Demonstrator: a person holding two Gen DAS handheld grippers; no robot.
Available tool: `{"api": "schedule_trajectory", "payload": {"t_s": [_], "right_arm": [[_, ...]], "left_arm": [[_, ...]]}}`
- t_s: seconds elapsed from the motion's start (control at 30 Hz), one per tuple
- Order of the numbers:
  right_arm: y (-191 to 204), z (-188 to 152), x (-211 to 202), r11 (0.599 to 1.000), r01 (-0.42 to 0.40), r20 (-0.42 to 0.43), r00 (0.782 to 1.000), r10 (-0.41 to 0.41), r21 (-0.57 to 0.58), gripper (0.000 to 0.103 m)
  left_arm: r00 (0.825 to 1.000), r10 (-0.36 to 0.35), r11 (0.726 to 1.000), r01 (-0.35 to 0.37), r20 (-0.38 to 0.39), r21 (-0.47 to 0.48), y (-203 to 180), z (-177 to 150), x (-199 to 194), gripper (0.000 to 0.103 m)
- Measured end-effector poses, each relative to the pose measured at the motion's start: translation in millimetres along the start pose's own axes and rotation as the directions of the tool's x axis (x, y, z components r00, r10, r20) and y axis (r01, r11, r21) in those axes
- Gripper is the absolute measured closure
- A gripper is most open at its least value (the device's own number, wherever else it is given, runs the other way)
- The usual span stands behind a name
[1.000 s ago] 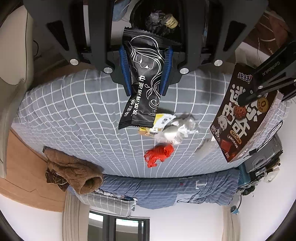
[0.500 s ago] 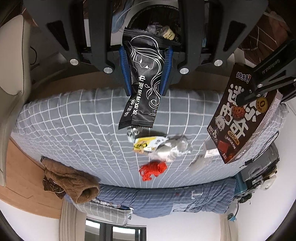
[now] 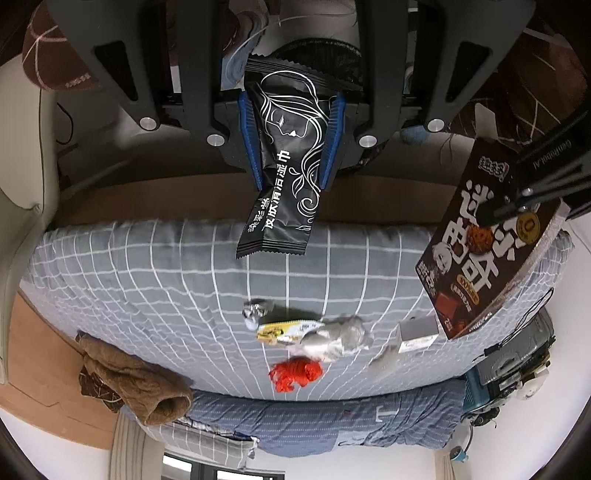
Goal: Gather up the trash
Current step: 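Carry the brown box and black wrapper toward the trash bin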
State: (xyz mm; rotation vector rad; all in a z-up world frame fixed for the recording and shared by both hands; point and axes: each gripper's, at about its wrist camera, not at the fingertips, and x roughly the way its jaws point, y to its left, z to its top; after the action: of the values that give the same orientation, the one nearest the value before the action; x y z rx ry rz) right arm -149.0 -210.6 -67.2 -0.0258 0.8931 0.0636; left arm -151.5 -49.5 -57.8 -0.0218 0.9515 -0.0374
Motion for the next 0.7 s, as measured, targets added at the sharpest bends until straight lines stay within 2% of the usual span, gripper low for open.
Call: {"api": "schedule_trajectory", "payload": {"t_s": [0.43, 0.7], "right_arm": [[12, -21, -2, 1.0, -0.024, -0.068, 0.997, 0.022, -0.02, 0.073], [19, -35, 16, 0.999, -0.023, -0.102, 0.995, 0.019, -0.04, 0.073]], "left_arm": [[0.998, -0.013, 1.0, 0.012, -0.058, -0.009, 9, -23, 0, 0.06], [0.995, -0.01, 1.0, 0.009, -0.099, -0.006, 12, -41, 21, 0.06]]}}
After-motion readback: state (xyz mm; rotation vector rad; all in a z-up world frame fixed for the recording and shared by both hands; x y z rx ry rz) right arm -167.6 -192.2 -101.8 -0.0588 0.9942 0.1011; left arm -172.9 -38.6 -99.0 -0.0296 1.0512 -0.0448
